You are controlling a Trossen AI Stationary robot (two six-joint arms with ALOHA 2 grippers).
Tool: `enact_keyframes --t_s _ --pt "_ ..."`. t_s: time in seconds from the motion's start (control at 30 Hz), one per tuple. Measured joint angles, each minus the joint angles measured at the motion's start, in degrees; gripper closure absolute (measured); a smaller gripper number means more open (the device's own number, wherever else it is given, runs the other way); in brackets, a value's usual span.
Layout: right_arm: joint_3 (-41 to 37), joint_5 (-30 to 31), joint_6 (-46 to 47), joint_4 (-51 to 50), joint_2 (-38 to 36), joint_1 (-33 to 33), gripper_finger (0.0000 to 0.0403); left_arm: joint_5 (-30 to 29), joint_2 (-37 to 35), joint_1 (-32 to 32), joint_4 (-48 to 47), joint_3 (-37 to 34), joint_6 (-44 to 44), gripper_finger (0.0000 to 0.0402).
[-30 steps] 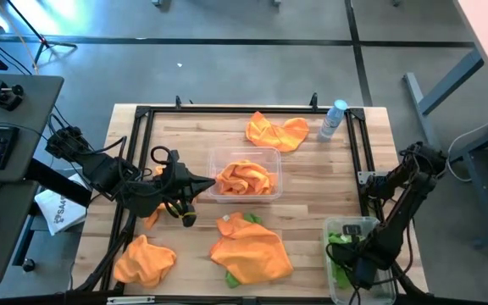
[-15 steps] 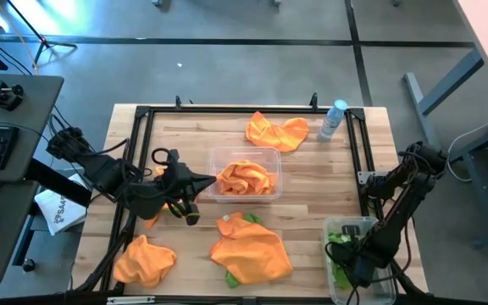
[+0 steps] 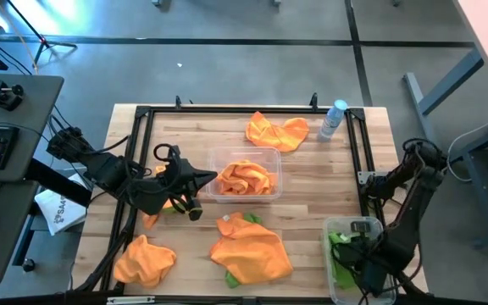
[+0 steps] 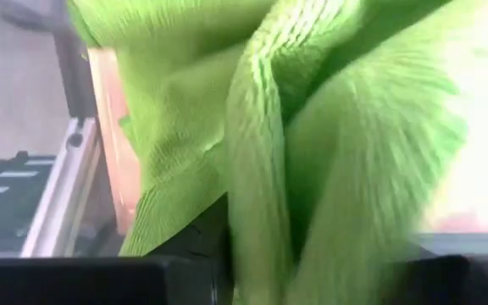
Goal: Sort microfiber towel by color & place in baskets
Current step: Put the green microfiber cloth into the bottom transparent bin, then put the yellow microfiber cloth into the top transparent bin
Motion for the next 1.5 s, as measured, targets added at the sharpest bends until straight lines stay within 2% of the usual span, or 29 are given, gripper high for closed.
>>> enact_keyframes --t_s 0.13,0.33,0.43,0.5,0.63,0.73,0.83,0.9,1.03,1.13,1.23,1.5 --pt "7.64 4.44 -0.02 -7.89 0.0 0.26 0.0279 0.11 0.0 0.0 -0.01 0.0 -0.01 0.0401" --pt "17.76 9.37 2.7 -19.17 0.0 0.49 0.0279 3.83 0.39 0.0 0.03 0.0 -0.17 0.0401" --pt "21.19 11.99 4.53 -20.97 -0.19 0.49 0.0279 4.65 1.27 -0.02 -0.02 0.0 -0.1 0.0401" --pt "22.4 16.9 4.7 -20.9 -0.35 0.54 0.028 4.98 2.11 -0.02 0.01 0.0 -0.1 0.0401" --pt "23.17 30.66 6.01 -20.94 -0.46 0.48 0.0302 5.3 4.68 -0.02 0.03 0.0 -0.03 0.0401" --pt "22.33 39.42 5.08 -21.02 -0.46 -0.35 0.0342 7.01 6.73 0.0 0.23 0.0 1.29 0.0401" --pt "20.74 45.63 1.48 -20.86 -0.46 -1.71 0.0388 10.04 8.66 0.0 0.46 0.0 2.9 0.0401" --pt "19.86 47.11 0.93 -20.41 -0.46 -2.85 0.0398 12.16 9.92 0.0 0.92 0.0 2.6 0.0401" --pt "18.83 47.97 10.89 -20.04 -0.46 -6.06 0.0392 18.07 11.73 -0.01 3.38 0.0 0.29 0.0401" --pt "18.82 45.44 6.73 -18.98 -0.46 -7.93 0.0401 22.65 12.88 0.71 5.71 0.02 -0.57 0.0401" --pt "18.82 44.45 3.21 -18.91 -0.77 -9.34 0.0402 24.71 14.37 1.49 5.71 0.0 -2.59 0.0401" --pt "18.82 45.39 0.17 -18.86 -3.62 -10.45 0.0402 30.37 18.33 2.58 5.44 0.0 -7.5 0.0401"
